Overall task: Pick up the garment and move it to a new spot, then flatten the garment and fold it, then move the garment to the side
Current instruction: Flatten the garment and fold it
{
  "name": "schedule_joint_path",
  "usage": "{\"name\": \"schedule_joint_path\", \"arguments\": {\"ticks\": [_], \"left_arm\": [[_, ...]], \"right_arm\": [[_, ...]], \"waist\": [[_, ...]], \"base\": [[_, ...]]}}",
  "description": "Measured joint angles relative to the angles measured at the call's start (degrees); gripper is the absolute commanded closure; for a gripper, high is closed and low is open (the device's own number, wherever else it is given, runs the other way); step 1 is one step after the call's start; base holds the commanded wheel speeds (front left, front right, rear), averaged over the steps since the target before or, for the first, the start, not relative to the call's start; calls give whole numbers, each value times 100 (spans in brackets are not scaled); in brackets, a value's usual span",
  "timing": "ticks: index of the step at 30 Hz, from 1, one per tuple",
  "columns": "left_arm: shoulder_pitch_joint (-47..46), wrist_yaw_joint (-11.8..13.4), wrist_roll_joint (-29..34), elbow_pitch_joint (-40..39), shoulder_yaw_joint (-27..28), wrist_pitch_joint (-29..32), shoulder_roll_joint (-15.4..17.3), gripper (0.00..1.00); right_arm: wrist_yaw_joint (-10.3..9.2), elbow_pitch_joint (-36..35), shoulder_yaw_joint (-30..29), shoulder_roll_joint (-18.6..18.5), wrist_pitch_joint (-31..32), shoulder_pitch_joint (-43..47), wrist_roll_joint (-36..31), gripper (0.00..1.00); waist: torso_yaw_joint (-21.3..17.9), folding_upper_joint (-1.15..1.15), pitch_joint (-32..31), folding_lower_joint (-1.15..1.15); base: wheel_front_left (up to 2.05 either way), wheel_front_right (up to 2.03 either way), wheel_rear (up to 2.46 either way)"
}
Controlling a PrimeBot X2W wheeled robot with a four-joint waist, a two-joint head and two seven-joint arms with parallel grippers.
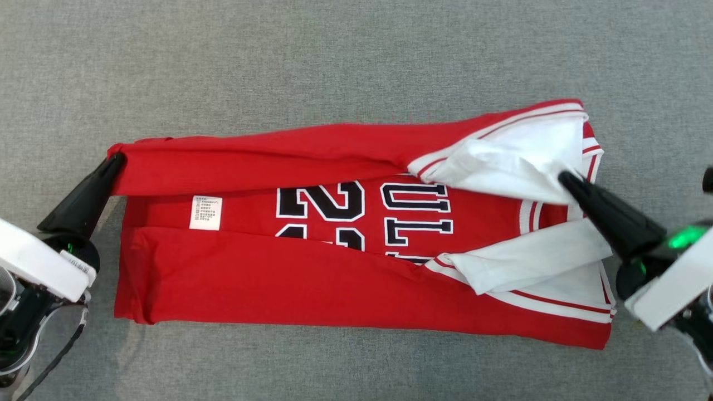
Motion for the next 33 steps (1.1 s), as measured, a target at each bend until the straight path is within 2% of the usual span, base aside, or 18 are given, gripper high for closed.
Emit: {"name": "schedule_joint_path", "arguments": {"ticks": [6,13,14,15,16,17,22,25,29,33], "left_arm": [[191,19,-138,115,-13,9,-67,100],[492,0,-387,313,64,-69,-134,100],[506,-8,-399,355,63,-71,-151,84],[516,-21,-437,393,78,-109,-179,0],[523,-42,-441,415,96,-164,-233,0],[540,-54,-438,423,89,-198,-274,0],[623,-53,-283,468,277,-846,-499,0],[660,97,-110,361,437,-1345,-651,0],[712,639,494,80,716,-1893,-806,0],[705,1273,1440,-341,1032,-2000,-1118,0]], "right_arm": [[0,-422,-335,702,122,917,-177,100],[0,-471,-506,1311,196,1595,-338,100],[0,-454,-513,1366,190,1643,-360,100],[0,-439,-508,1421,122,1649,-404,67],[0,-439,-503,1469,56,1647,-420,45],[0,-437,-505,1524,-29,1644,-450,0],[0,-455,-627,1645,-913,1457,-951,0],[0,-456,-679,1686,-1496,1288,-1217,0],[0,-419,-740,1709,-2183,1042,-1668,0],[0,-226,-900,1781,-2644,834,-2137,0]], "waist": [[-70,0,-19,0],[-170,0,-55,0],[-172,0,-56,0],[-179,0,-59,0],[-188,0,-67,0],[-197,0,-77,0],[-219,0,-146,0],[-232,0,-218,0],[-231,0,-326,0],[-213,0,-445,0]], "base": [[0,0,0],[0,0,0],[0,0,0],[0,0,0],[0,0,0],[0,0,0],[0,0,0],[0,0,0],[0,0,0],[0,0,0]]}}
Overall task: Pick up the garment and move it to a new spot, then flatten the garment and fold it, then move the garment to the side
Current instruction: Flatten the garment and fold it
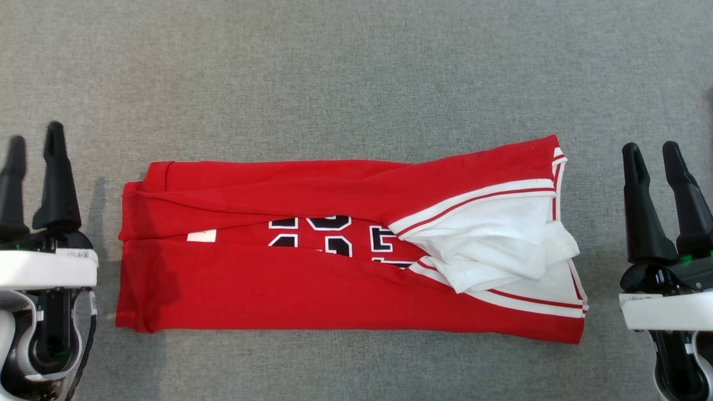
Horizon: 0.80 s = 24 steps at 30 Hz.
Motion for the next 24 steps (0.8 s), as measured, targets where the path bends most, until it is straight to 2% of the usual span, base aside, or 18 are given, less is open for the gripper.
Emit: {"name": "schedule_joint_path", "arguments": {"ticks": [3,7,9,16,24], "left_arm": [[-2,339,905,-357,310,-12,-361,0],[68,398,1913,-628,491,-13,-747,0],[170,376,2347,-643,534,-13,-831,0],[397,-4,3265,-346,656,-13,-1072,0],[488,-667,3790,163,886,-20,-1414,0]], "right_arm": [[0,200,-40,51,-153,-103,-378,0],[0,415,-21,73,-331,-163,-817,0],[0,552,-22,47,-396,-185,-1092,0],[0,1023,25,-51,-548,-105,-1744,0],[0,1400,2,-46,-627,19,-1845,0]], "waist": [[26,0,-91,0],[62,0,-211,0],[79,0,-276,0],[175,0,-494,0],[332,0,-713,0]], "base": [[0,0,0],[0,0,0],[0,0,0],[0,0,0],[0,0,0]]}}
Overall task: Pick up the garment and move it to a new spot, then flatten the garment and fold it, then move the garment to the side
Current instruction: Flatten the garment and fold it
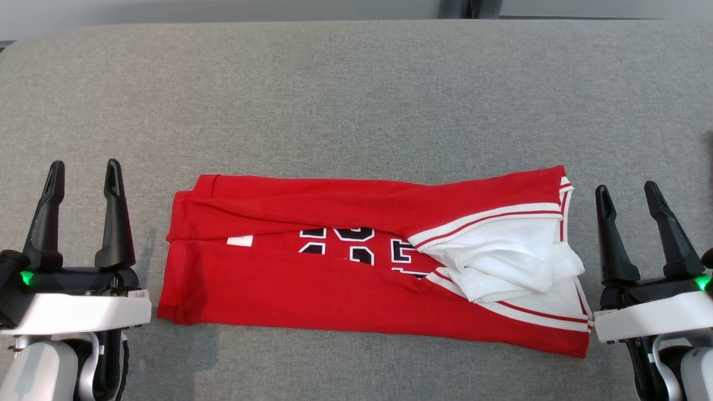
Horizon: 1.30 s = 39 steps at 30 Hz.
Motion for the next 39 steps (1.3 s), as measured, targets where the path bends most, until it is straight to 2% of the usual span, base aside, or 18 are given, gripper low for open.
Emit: {"name": "schedule_joint_path", "arguments": {"ticks": [13,19,26,33,34,35,36,39], "left_arm": [[-81,-565,407,411,266,0,-383,0],[-121,-690,505,493,270,0,-498,0],[-207,-772,559,567,268,0,-605,0],[-230,-859,606,622,319,0,-628,0],[-231,-860,610,626,326,0,-632,0],[-231,-862,614,627,334,0,-641,0],[-232,-866,620,626,345,0,-644,0],[-241,-882,646,623,371,0,-656,0]], "right_arm": [[0,286,-16,-43,158,-20,25,0],[0,800,51,-57,367,-13,82,0],[1,1506,415,-49,517,-14,305,0],[-8,1753,786,-183,610,-171,620,0],[-15,1752,853,-204,627,-186,676,50],[-24,1744,926,-225,646,-198,719,61],[-24,1728,1010,-256,668,-220,751,100],[-12,1642,1215,-297,738,-245,862,100]], "waist": [[118,0,12,0],[146,0,89,0],[175,0,200,0],[170,0,272,0],[163,0,274,0],[154,0,278,0],[142,0,282,0],[105,0,298,0]], "base": [[0,0,0],[0,0,0],[0,0,0],[0,0,0],[0,0,0],[0,0,0],[0,0,0],[0,0,0]]}}
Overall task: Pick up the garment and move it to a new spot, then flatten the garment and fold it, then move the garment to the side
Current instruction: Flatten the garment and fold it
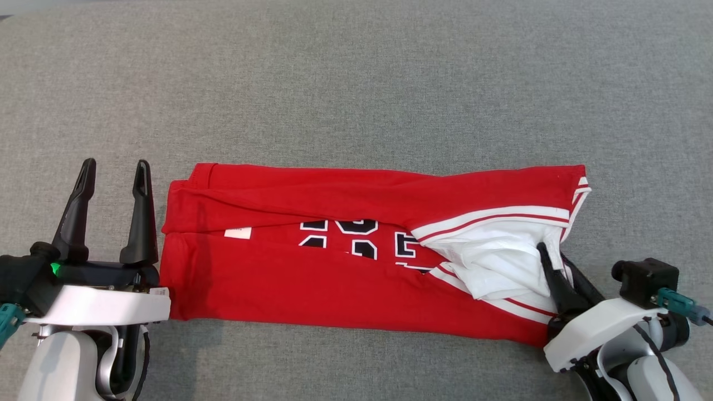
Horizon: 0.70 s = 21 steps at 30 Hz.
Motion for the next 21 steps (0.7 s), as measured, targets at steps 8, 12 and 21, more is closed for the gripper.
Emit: {"name": "schedule_joint_path", "arguments": {"ticks": [8,12,21], "left_arm": [[-51,-23,35,-47,89,0,-5,0],[-51,-31,44,-70,114,0,-20,0],[-88,-53,62,-116,153,0,-20,0]], "right_arm": [[23,-337,-432,-144,-91,29,-62,100],[21,-560,-924,-298,-145,223,-96,100],[15,-977,-1730,-537,-146,510,-87,100]], "waist": [[-129,0,49,0],[-207,0,69,0],[-339,0,103,0]], "base": [[0,0,0],[0,0,0],[0,0,0]]}}
